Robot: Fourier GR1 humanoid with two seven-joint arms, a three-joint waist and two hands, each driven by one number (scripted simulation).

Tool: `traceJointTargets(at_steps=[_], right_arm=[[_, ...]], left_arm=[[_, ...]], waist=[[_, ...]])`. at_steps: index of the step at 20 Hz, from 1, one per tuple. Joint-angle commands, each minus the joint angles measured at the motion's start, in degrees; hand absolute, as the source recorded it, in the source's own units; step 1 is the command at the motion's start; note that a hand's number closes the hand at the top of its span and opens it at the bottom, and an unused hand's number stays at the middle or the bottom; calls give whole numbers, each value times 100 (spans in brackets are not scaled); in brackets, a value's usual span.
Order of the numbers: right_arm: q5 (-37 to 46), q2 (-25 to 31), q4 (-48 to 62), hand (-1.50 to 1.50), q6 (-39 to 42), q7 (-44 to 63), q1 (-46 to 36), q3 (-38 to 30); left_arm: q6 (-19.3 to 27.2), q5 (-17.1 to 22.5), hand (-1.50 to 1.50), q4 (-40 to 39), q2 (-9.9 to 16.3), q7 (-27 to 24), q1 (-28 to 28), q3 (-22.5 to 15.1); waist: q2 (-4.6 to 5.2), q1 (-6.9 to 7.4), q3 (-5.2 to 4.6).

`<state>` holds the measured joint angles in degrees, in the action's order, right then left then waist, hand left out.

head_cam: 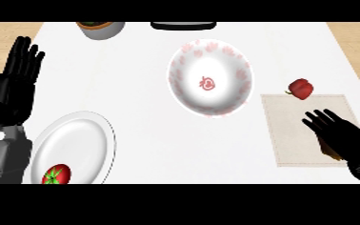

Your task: Pick the sweet potato from the placemat and place it in the bowl

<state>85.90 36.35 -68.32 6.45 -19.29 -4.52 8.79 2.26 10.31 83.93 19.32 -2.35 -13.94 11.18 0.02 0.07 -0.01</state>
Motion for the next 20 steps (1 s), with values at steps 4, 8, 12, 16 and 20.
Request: traceJointTargets(at_steps=[4,8,12,16,20], right_arm=[[360,-176,494,-150,-141,-144,-353,-240],[148,-120,699,150,-434,-765,-787,-276],[408,-370,989,150,-1076,-711,-616,-285],[345,-239,341,150,-999,-855,-279,-459],[-968,136,2410,150,-444,-2220,-2300,-1438]], left_arm=[[60,-162,0,259,-134,128,44,42],[-175,-27,0,25,-31,58,33,131],[-123,-143,0,178,-119,2,93,133],[-76,-182,0,450,-141,223,149,172],[-211,-49,0,218,-64,269,-357,71]], waist=[[-3,0,1],[2,19,1],[-2,6,2],[-8,-14,0],[178,418,39]])
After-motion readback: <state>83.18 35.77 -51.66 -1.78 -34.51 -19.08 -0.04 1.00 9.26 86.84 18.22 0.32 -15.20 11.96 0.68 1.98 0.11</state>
